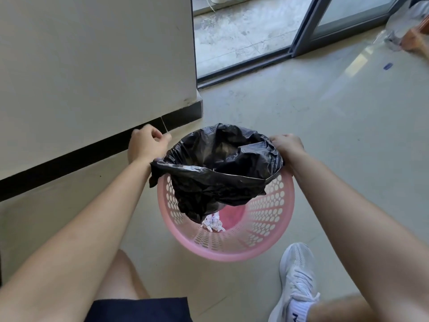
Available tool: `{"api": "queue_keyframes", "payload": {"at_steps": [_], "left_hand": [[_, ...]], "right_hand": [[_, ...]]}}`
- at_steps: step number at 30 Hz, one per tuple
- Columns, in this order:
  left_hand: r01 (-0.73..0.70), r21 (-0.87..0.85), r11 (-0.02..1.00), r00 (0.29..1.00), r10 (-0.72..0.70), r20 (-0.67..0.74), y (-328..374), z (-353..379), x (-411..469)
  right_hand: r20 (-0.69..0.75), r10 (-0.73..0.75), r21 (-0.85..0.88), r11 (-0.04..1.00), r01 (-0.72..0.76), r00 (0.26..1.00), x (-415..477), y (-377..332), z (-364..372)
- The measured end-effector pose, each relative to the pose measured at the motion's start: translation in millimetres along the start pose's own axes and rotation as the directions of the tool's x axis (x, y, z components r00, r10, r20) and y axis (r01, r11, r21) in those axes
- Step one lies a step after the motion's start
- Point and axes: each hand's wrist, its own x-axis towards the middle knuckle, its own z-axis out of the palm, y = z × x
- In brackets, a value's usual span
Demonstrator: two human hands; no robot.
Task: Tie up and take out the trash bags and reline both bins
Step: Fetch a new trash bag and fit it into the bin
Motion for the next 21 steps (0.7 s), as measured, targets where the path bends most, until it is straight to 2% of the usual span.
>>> {"api": "queue_keyframes", "payload": {"at_steps": [1, 2, 3, 4, 5, 6, 7, 9, 10, 11, 14, 17, 18, 19, 21], "left_hand": [[-0.047, -0.046, 0.998, 0.999, 0.047, 0.010, 3, -6, -3], [-0.056, -0.121, 0.991, 0.992, 0.069, 0.106, 5, -10, -6], [-0.043, -0.165, 0.985, 0.961, 0.086, 0.262, 8, -14, -12], [-0.086, -0.120, 0.989, 0.913, 0.126, 0.389, 9, -16, -18], [-0.184, -0.011, 0.983, 0.883, 0.170, 0.438, 9, -15, -22], [-0.270, 0.080, 0.960, 0.888, 0.216, 0.405, 6, -12, -22], [-0.297, 0.128, 0.946, 0.915, 0.244, 0.322, 6, -10, -21], [-0.244, 0.114, 0.963, 0.963, 0.227, 0.144, 8, -12, -21], [-0.205, 0.096, 0.974, 0.977, 0.197, 0.086, 10, -13, -17], [-0.157, 0.064, 0.985, 0.987, 0.155, 0.048, 12, -16, -12], [-0.014, -0.100, 0.995, 1.000, 0.015, 0.011, 15, -21, 6], [0.127, -0.450, 0.884, 0.990, -0.084, 0.114, 24, -25, 8], [0.132, -0.530, 0.838, 0.990, -0.086, 0.112, 27, -22, 5], [0.090, -0.559, 0.825, 0.996, -0.077, 0.048, 31, -20, 0], [-0.007, -0.478, 0.878, 0.973, -0.104, -0.206, 34, -12, -13]], "right_hand": [[-0.023, -0.024, -0.007, 1.000, 0.023, 0.999, 0, -1, 0], [-0.033, -0.039, 0.026, 0.999, 0.040, 0.999, -6, -4, 0], [-0.006, -0.028, 0.079, 0.997, 0.028, 1.000, -15, -7, 0], [0.027, -0.030, 0.128, 0.991, 0.026, 0.999, -21, -8, -1], [0.077, -0.028, 0.178, 0.984, 0.014, 0.997, -27, -9, -3], [0.132, -0.020, 0.202, 0.979, -0.007, 0.991, -29, -9, -5], [0.190, -0.012, 0.215, 0.976, -0.030, 0.982, -32, -8, -9], [0.287, 0.024, 0.173, 0.982, -0.077, 0.958, -33, -5, -18], [0.292, 0.039, 0.136, 0.987, -0.082, 0.956, -34, -4, -23], [0.274, 0.042, 0.133, 0.988, -0.081, 0.961, -32, -1, -26], [0.155, 0.033, 0.276, 0.958, -0.076, 0.987, -29, 8, -33], [0.070, 0.021, 0.377, 0.925, -0.046, 0.997, -27, 13, -30], [0.034, 0.043, 0.410, 0.911, -0.053, 0.998, -30, 12, -26], [-0.014, 0.078, 0.451, 0.890, -0.063, 0.997, -33, 10, -21], [-0.144, 0.183, 0.514, 0.853, -0.085, 0.972, -38, 2, -13]]}}
